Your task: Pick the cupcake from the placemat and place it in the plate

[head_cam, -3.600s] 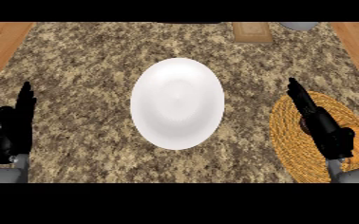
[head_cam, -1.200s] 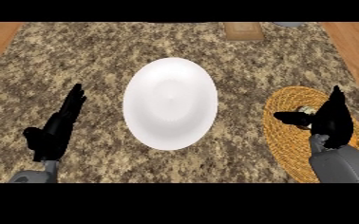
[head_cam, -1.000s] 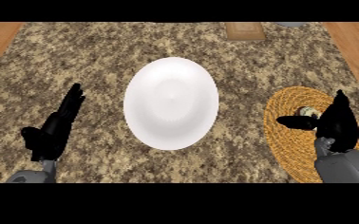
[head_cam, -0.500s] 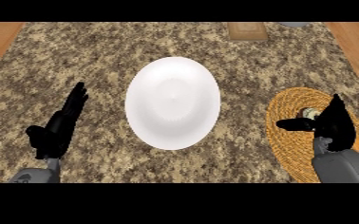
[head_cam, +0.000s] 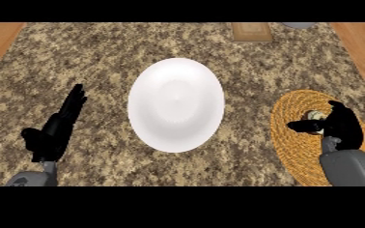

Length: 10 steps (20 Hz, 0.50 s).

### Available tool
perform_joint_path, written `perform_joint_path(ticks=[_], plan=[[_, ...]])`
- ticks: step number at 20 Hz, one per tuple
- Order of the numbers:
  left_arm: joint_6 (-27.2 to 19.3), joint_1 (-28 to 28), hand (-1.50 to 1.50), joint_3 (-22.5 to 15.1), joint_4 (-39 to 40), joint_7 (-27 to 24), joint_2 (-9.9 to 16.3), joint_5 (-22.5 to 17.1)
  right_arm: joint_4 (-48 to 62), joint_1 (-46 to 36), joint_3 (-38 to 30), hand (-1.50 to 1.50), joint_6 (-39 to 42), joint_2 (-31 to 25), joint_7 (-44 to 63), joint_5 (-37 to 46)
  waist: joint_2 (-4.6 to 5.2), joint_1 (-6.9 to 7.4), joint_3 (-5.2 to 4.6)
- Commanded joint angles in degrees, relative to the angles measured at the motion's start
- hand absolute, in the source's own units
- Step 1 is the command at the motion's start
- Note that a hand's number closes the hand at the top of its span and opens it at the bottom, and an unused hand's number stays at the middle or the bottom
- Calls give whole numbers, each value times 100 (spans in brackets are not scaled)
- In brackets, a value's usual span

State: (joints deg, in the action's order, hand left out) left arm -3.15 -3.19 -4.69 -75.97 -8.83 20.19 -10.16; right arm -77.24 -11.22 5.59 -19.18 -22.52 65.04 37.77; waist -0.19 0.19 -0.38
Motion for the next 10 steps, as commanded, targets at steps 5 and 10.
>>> perform_joint_path(ticks=[5,10], plan=[[322,19,0,237,-147,281,49,-51,262,-124,-57,150,298,326,15,82,20,0,37],[122,1,0,143,-25,153,-268,252,775,-139,-290,150,17,354,-584,360,24,5,39]])
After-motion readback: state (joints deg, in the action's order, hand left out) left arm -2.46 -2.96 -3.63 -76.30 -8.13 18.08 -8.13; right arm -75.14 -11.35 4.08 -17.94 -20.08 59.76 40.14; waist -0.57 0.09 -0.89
